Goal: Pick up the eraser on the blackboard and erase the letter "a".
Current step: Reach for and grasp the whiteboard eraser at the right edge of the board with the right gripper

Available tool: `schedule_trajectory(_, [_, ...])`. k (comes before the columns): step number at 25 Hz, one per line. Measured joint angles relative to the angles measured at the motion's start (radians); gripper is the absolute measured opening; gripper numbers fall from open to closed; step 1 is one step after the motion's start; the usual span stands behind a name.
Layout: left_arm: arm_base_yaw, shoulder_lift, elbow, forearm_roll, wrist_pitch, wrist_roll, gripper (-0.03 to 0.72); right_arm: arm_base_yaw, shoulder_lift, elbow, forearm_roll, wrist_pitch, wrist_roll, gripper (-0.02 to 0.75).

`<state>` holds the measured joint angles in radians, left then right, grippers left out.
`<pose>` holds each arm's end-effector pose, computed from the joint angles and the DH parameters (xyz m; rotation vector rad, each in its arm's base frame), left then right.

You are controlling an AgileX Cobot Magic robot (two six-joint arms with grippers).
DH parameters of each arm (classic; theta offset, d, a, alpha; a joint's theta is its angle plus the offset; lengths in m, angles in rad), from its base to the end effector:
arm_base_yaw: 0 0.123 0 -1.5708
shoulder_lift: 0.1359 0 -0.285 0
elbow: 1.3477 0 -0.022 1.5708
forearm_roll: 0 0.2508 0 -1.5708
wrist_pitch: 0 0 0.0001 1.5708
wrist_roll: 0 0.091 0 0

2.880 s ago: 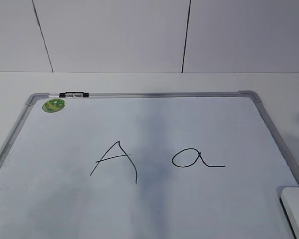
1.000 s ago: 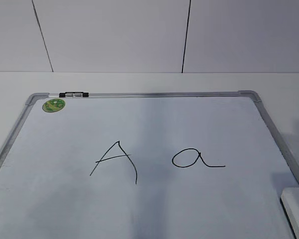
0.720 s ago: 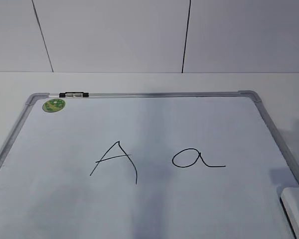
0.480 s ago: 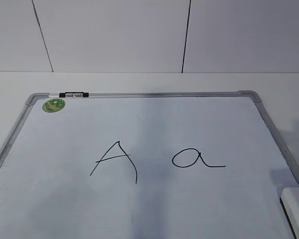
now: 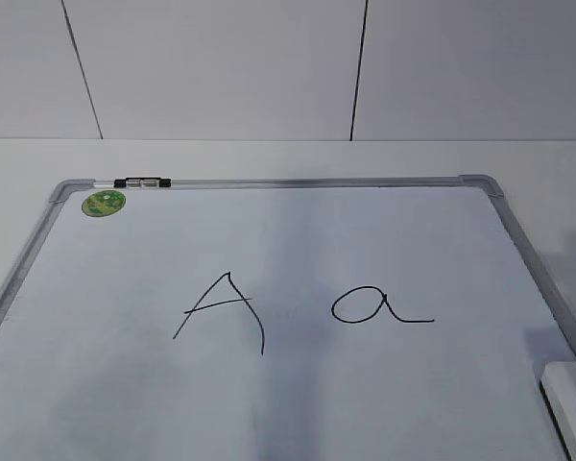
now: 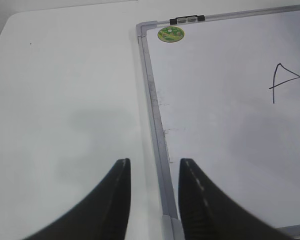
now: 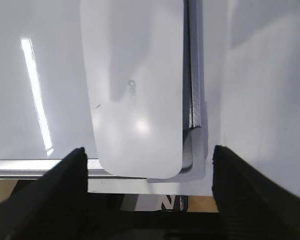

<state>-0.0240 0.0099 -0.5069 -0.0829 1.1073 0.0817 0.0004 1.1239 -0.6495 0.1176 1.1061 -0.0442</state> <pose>-0.0064 -0.0066 0.2758 0.1165 2.0884 -0.0651 0.1605 0.0096 0.2298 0.0062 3.0576 0.1613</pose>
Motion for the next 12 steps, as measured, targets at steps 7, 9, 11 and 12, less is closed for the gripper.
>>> schedule_trajectory(7, [0.0, 0.0, 0.0, 0.0, 0.0, 0.0, 0.245, 0.02, 0.0, -0.023, -0.01, 0.037, 0.015, 0.592])
schedule_trajectory(9, [0.0, 0.0, 0.0, 0.0, 0.0, 0.0, 0.245, 0.065, 0.0, -0.05, -0.031, 0.05, 0.039, 0.592])
schedule_trajectory(11, [0.0, 0.0, 0.0, 0.0, 0.0, 0.0, 0.245, 0.122, 0.0, -0.081, -0.08, 0.056, 0.093, 0.592])
schedule_trajectory(12, [0.0, 0.0, 0.0, 0.0, 0.0, 0.0, 0.245, 0.153, 0.0, -0.095, -0.099, 0.059, 0.125, 0.592])
